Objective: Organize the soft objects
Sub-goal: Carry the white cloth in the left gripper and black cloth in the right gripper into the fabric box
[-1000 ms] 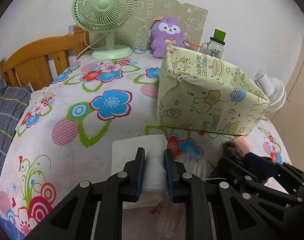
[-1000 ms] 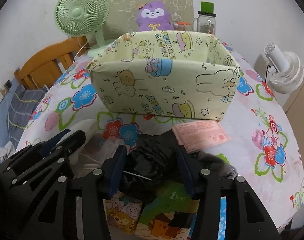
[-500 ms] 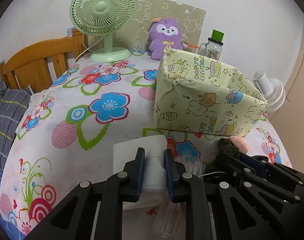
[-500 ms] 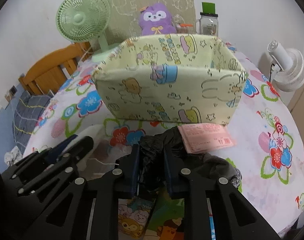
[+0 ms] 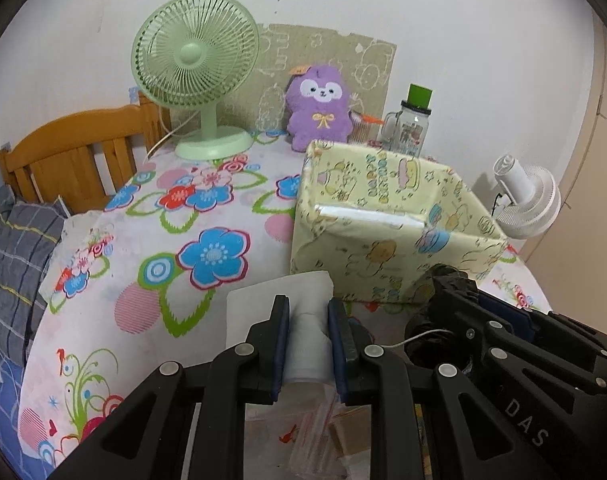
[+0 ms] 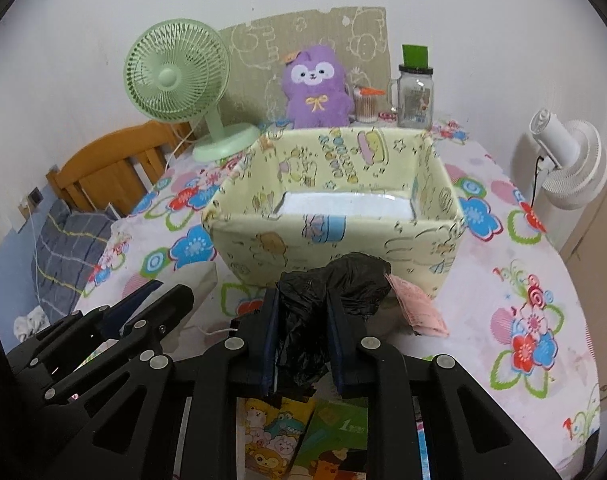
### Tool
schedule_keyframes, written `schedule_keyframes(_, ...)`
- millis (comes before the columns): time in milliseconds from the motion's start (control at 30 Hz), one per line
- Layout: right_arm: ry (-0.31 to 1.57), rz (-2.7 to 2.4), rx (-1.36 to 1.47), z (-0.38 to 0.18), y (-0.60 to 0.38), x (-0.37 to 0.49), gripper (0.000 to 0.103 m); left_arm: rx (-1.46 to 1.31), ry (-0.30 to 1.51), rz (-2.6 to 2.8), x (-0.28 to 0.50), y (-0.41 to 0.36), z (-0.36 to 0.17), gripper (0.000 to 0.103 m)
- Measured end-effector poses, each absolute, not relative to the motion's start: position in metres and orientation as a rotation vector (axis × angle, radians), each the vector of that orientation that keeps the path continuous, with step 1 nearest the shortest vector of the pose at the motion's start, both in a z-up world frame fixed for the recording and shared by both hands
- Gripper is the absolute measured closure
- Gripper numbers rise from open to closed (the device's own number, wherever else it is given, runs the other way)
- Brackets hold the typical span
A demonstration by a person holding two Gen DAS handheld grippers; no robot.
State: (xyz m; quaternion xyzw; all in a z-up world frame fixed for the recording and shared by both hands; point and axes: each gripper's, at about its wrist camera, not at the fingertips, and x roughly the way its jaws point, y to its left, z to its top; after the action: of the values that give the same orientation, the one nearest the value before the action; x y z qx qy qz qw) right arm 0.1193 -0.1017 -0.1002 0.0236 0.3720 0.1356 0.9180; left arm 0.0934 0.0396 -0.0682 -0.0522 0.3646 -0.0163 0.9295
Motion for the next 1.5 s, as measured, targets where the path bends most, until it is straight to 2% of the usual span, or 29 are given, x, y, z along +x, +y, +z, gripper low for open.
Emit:
schedule_keyframes(633, 0.676, 0.239, 0.052, -0.056, -0.131, 0.107, 0.079, -0.058, 0.665, -0.063, 0.086, 0.012, -0.024, 0.085)
schedule_keyframes(1500, 0.642, 0.224, 0.097, -0.037, -0.161, 0.129, 0.079, -0.015, 0.642, -0.079, 0.110, -0.016, -0.003, 0.085)
